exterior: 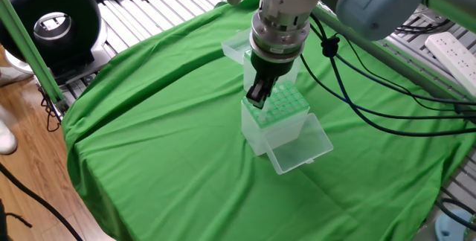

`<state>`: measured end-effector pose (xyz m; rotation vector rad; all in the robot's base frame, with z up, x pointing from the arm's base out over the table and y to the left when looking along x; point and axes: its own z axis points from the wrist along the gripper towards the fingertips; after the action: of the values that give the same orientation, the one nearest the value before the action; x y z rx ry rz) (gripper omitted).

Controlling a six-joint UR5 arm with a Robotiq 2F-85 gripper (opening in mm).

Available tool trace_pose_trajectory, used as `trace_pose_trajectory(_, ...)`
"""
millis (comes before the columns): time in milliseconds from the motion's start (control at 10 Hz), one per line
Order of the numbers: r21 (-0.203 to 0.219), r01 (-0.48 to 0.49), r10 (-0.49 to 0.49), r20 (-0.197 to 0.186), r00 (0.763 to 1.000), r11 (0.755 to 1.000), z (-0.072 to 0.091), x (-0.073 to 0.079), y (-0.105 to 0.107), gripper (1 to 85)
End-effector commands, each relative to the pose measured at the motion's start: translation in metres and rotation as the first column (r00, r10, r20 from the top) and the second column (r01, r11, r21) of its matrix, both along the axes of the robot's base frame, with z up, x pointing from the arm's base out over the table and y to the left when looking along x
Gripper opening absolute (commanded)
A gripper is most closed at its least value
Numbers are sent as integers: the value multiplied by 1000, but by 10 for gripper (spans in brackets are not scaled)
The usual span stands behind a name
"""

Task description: Insert a large pipette tip into the holder for large pipette tips

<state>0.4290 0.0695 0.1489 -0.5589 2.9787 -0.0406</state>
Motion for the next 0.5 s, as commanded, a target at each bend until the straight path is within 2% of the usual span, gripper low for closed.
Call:
trace_pose_trajectory(0,14,13,-13,3,1000,1000,0,1,3,333)
trace_pose_trajectory(400,52,68,-68,-3,998,996,0,1,11,277)
